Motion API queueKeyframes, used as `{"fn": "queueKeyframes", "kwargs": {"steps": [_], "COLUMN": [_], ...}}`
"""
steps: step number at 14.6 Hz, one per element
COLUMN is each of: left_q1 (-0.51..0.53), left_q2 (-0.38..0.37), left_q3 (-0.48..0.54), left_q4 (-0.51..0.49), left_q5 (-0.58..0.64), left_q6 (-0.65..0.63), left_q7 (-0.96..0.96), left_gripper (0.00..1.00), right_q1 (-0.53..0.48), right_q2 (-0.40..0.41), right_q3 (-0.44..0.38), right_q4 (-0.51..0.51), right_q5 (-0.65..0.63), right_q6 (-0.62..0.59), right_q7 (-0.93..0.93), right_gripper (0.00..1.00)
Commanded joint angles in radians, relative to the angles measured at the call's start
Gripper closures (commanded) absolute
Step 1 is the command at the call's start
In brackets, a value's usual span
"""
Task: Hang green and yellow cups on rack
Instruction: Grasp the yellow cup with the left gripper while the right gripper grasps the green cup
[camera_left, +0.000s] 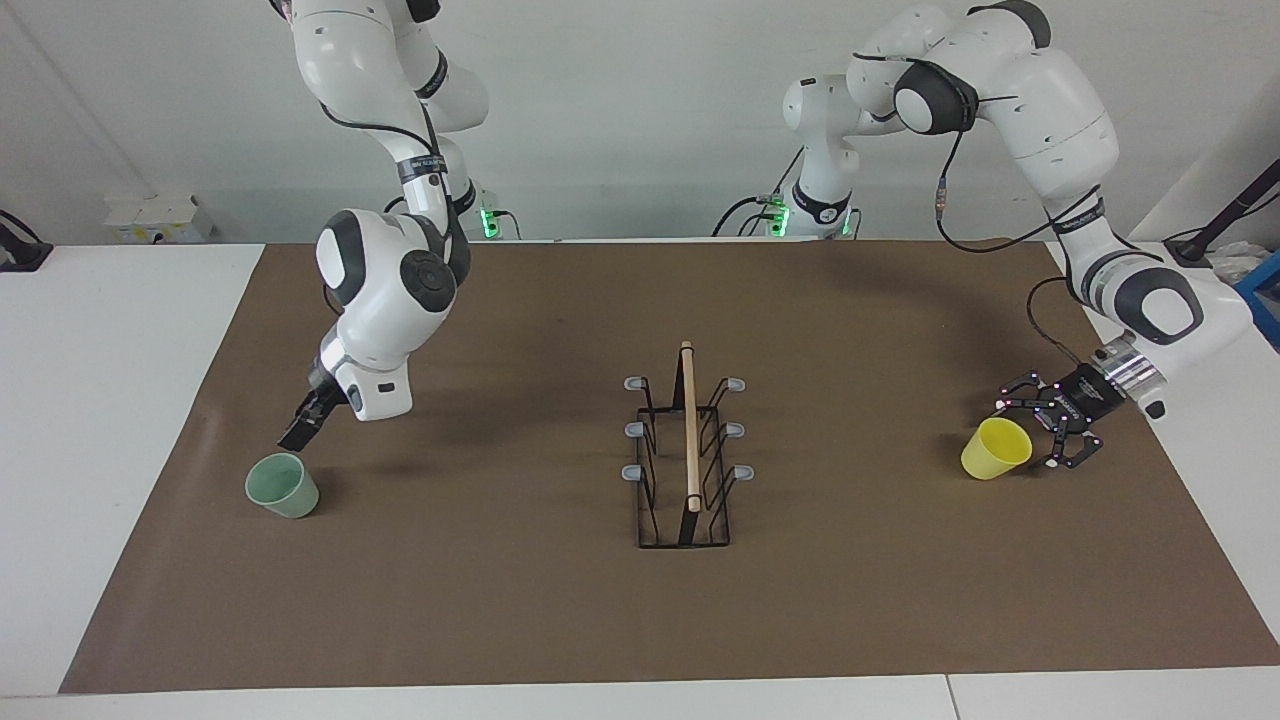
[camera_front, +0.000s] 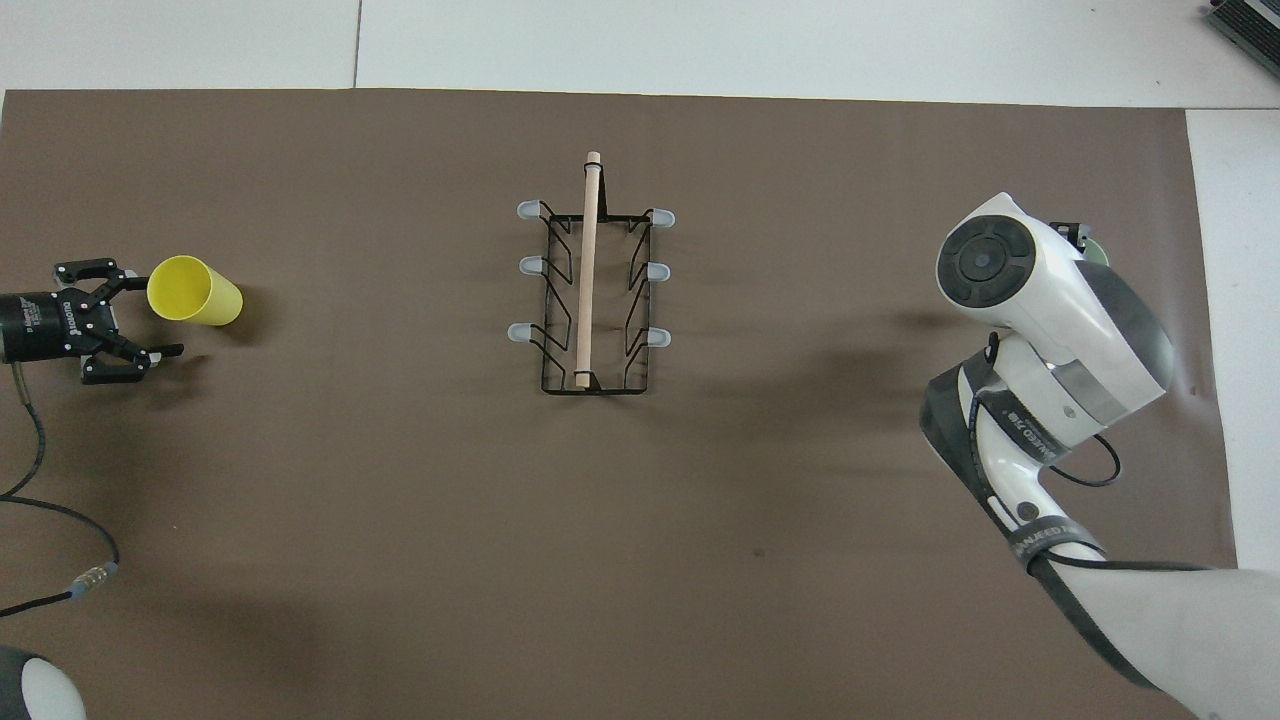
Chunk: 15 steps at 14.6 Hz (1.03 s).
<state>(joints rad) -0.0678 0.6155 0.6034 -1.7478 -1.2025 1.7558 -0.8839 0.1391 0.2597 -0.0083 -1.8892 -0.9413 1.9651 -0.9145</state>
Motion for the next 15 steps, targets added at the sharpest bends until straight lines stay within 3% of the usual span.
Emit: {"fn": "queueKeyframes", "kwargs": {"steps": [1,5,10,15], "left_q1": [-0.038,-0.067,-0.086,-0.128], "left_q2": [-0.057,-0.059,-0.060,-0.091], "left_q3": [0.007,-0.001,-0.016,-0.011], "left_q4": [-0.076,-0.094,-0.105,-0.119], "left_q5": [-0.060,-0.124,-0.138,-0.138], "left_q6": [0.030,0.100,0.142,0.169], "left_q7": [-0.020,-0.018,-0.014,0.017], "left_gripper": [0.00,0.00,0.00,0.00], "right_q1": [0.030,0.073,0.057,0.047], "right_q2": [0.025,0.131,0.190,0.211], "right_q3": [0.008,0.007,0.008,0.007], "right_q4": [-0.036,-0.016,-0.031,-0.044], "right_q5": [-0.175,-0.285,-0.440,-0.474], "right_q6": [-0.008,-0.020,0.011,0.086], "right_q7": [-0.073,-0.041,0.005,0.040], "right_gripper": [0.00,0.00,0.00,0.00]}}
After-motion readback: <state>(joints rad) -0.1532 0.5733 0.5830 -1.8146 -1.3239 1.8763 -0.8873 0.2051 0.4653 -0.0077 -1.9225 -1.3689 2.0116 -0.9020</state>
